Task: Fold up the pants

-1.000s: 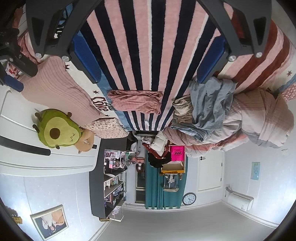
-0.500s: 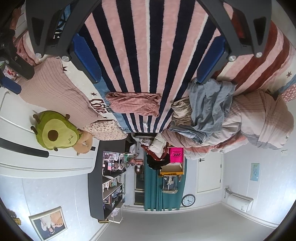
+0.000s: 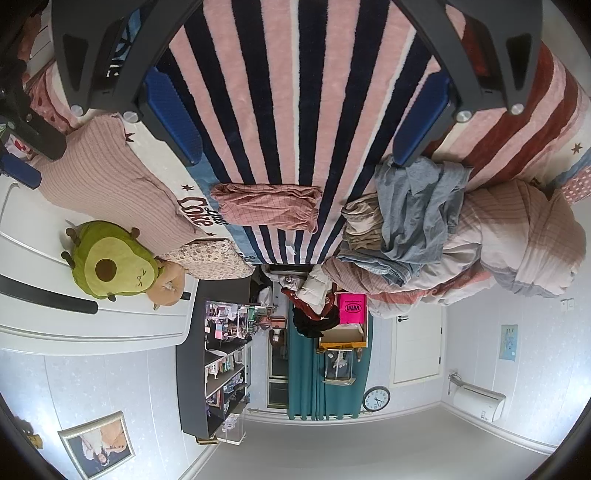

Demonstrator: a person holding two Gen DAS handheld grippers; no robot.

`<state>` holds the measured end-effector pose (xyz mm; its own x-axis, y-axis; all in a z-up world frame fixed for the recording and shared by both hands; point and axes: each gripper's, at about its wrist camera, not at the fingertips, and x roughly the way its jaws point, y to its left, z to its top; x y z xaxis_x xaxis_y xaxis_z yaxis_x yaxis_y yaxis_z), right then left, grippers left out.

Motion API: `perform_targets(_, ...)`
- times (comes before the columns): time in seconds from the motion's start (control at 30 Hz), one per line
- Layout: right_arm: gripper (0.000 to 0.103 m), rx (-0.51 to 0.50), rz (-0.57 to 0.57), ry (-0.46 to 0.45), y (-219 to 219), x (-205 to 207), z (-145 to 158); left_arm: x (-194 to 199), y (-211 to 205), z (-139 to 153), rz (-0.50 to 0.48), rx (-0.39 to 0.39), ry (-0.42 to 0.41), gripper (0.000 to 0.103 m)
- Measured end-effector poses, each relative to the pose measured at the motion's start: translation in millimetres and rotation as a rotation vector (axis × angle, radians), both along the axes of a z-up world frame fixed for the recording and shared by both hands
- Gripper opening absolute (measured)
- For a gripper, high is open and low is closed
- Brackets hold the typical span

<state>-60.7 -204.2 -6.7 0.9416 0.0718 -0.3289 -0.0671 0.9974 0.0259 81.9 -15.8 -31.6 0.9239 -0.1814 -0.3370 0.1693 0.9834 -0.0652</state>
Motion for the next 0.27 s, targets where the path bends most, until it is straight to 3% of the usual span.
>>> perform_targets(0.27, 0.102, -0.003, -0.003, 0.003, -0.1, 0.2, 0.1, 0.1, 0.5, -1.0, -0.004, 0.003, 0.003, 0.102)
